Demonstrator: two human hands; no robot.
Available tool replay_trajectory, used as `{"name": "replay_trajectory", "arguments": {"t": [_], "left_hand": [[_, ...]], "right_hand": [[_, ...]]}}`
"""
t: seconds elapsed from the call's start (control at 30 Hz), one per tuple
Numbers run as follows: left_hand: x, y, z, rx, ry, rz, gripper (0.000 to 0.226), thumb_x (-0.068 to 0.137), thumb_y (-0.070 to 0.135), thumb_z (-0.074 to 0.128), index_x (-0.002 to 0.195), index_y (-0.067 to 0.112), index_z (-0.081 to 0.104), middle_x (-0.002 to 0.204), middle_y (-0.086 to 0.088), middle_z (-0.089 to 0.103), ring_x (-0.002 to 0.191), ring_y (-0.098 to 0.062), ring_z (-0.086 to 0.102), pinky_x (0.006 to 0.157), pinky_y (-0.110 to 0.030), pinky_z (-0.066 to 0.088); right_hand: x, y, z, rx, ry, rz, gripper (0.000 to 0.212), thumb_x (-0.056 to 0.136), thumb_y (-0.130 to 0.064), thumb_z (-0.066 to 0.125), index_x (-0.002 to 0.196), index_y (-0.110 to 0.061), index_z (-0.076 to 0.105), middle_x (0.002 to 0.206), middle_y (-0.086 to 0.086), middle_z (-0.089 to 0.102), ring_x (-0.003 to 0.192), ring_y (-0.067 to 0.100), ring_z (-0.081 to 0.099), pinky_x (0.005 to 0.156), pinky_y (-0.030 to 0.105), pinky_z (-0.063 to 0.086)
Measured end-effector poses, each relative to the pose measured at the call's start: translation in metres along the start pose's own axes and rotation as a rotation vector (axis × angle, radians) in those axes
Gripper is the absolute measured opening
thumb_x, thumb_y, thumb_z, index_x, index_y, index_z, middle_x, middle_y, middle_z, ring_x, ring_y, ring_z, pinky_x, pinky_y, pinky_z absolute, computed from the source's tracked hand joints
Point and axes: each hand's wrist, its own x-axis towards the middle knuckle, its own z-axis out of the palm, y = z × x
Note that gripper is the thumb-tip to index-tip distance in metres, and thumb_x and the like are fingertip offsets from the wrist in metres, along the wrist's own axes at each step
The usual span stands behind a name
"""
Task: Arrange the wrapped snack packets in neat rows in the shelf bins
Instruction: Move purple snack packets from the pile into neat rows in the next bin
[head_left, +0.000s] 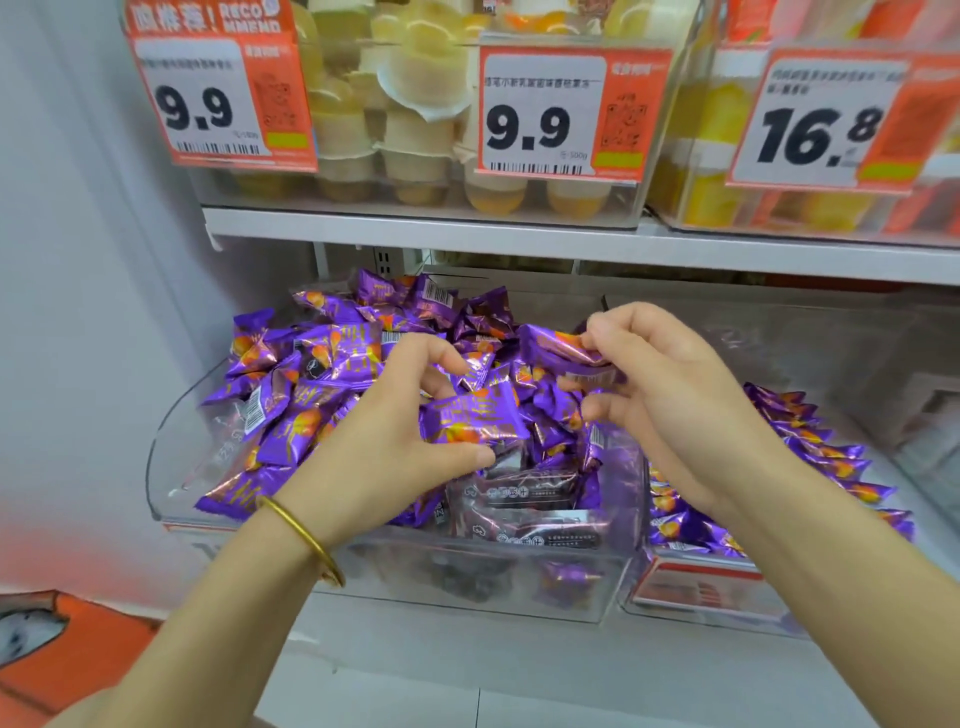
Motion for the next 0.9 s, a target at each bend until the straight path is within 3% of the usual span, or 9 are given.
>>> {"name": "replay_trajectory", "arguments": {"t": [0.1, 0.2, 0.3, 0.43, 0.53, 0.67, 0.73, 0.8, 0.9], "left_hand": [[0.001, 0.001, 0.004, 0.016, -0.023, -0.03, 0.056, 0.066, 0.02, 0.082, 0.099, 0.034, 0.039, 0.096, 0.007, 0.05, 0.067, -0.003, 0.05, 0.068, -0.025, 0.044], [0.001, 0.008, 0.005, -0.247, -0.079, -0.105, 0.053, 0.071, 0.007, 0.077, 0.104, 0.029, 0.043, 0.105, -0.002, 0.054, 0.047, -0.011, 0.054, 0.046, -0.027, 0.048], [0.0, 0.013, 0.003, -0.546, -0.11, -0.154, 0.051, 0.069, -0.003, 0.075, 0.109, 0.017, 0.049, 0.112, -0.009, 0.056, 0.061, -0.015, 0.065, 0.055, -0.024, 0.054], [0.001, 0.009, 0.002, -0.783, -0.101, -0.209, 0.045, 0.078, 0.027, 0.069, 0.116, 0.008, 0.053, 0.112, -0.013, 0.061, 0.081, -0.014, 0.066, 0.066, -0.03, 0.057], [0.002, 0.007, 0.004, -0.725, -0.085, -0.185, 0.04, 0.072, 0.025, 0.061, 0.107, 0.006, 0.056, 0.105, -0.006, 0.063, 0.077, -0.01, 0.065, 0.067, -0.03, 0.057], [0.006, 0.006, -0.004, -0.585, 0.018, -0.083, 0.023, 0.079, 0.018, 0.06, 0.102, 0.012, 0.055, 0.093, -0.014, 0.064, 0.076, -0.017, 0.065, 0.067, -0.028, 0.057], [0.006, 0.002, -0.007, -0.395, 0.03, -0.018, 0.024, 0.084, 0.02, 0.068, 0.105, 0.021, 0.055, 0.098, -0.026, 0.061, 0.077, -0.031, 0.061, 0.072, -0.042, 0.055], [0.006, -0.001, -0.005, -0.334, 0.021, 0.033, 0.033, 0.079, 0.029, 0.071, 0.106, 0.029, 0.052, 0.111, -0.015, 0.058, 0.084, -0.033, 0.062, 0.076, -0.039, 0.055], [0.009, -0.009, 0.001, -0.275, 0.113, 0.003, 0.036, 0.08, 0.034, 0.067, 0.11, 0.03, 0.047, 0.11, 0.003, 0.058, 0.082, -0.007, 0.062, 0.075, -0.021, 0.05]], "right_hand": [[-0.002, 0.004, 0.007, 0.03, -0.078, -0.052, 0.016, 0.08, -0.015, 0.065, 0.089, -0.016, 0.052, 0.094, 0.008, 0.061, 0.075, 0.013, 0.063, 0.056, 0.024, 0.045], [-0.003, 0.011, 0.013, -0.153, -0.183, -0.171, 0.03, 0.074, -0.008, 0.07, 0.097, -0.019, 0.054, 0.097, 0.004, 0.067, 0.087, 0.011, 0.064, 0.076, 0.023, 0.051], [-0.004, 0.013, 0.015, -0.28, -0.263, -0.259, 0.033, 0.08, -0.001, 0.066, 0.104, -0.019, 0.054, 0.103, 0.001, 0.065, 0.099, 0.011, 0.061, 0.092, 0.027, 0.047], [-0.003, 0.014, 0.016, -0.33, -0.317, -0.342, 0.042, 0.076, -0.007, 0.062, 0.112, -0.026, 0.052, 0.105, -0.006, 0.063, 0.107, 0.009, 0.057, 0.097, 0.03, 0.044], [-0.003, 0.017, 0.021, -0.316, -0.324, -0.316, 0.044, 0.076, -0.01, 0.064, 0.114, -0.029, 0.052, 0.11, -0.011, 0.062, 0.113, 0.005, 0.054, 0.099, 0.031, 0.043], [0.003, 0.015, 0.024, -0.196, -0.204, -0.055, 0.048, 0.078, -0.043, 0.069, 0.122, -0.035, 0.05, 0.124, -0.009, 0.055, 0.11, 0.005, 0.059, 0.096, 0.038, 0.05], [0.003, 0.012, 0.024, -0.176, -0.29, 0.065, 0.05, 0.082, -0.034, 0.068, 0.128, -0.029, 0.048, 0.12, 0.002, 0.061, 0.098, 0.013, 0.066, 0.084, 0.041, 0.056], [0.002, 0.01, 0.025, -0.12, -0.347, 0.101, 0.037, 0.087, -0.012, 0.063, 0.122, -0.018, 0.053, 0.107, 0.009, 0.066, 0.088, 0.018, 0.069, 0.076, 0.041, 0.058], [0.002, 0.007, 0.02, -0.142, -0.25, 0.074, 0.027, 0.086, 0.001, 0.06, 0.107, -0.016, 0.059, 0.092, 0.006, 0.067, 0.076, 0.022, 0.065, 0.073, 0.043, 0.057]]}}
